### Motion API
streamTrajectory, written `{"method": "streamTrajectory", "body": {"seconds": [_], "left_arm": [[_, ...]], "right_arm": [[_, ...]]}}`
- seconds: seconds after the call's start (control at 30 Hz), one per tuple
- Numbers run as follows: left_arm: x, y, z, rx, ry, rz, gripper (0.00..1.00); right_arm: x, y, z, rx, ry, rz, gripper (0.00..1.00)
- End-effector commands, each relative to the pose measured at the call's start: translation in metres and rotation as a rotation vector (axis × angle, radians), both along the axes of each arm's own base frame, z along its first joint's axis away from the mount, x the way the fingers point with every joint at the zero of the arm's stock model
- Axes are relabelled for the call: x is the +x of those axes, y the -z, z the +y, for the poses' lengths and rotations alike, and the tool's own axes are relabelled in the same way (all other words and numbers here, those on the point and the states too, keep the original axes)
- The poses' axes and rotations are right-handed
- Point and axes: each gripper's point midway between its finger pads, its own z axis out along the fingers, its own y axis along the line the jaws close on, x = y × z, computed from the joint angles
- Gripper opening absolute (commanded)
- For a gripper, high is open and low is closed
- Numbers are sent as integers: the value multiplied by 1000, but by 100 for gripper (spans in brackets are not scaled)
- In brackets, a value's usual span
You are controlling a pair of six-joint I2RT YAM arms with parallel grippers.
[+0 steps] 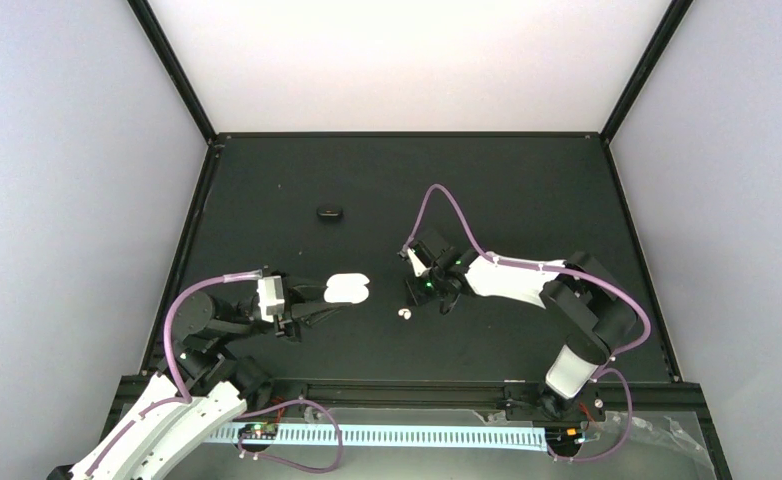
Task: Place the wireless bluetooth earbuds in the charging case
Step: Pick up the earbud from the center of the board.
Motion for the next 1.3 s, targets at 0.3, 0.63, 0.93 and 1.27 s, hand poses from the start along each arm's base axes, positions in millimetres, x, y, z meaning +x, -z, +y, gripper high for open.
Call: {"method": "streamTrajectory", "body": {"seconds": [0.3,0.63,0.93,1.27], "left_arm": [[1,-4,1,-17,-3,-8,2],[0,-5,1,-19,-2,-9,2],[0,-4,1,-17,-1,-8,2],[0,-5,1,-18,0,-8,1]], "right_arm": [[-12,5,11,1,-45,0,37],[-22,13,12,-38,-75,7,34],[-31,17,16,-48,-97,12,22],[-31,5,19,-17,-89,-5,3]]}}
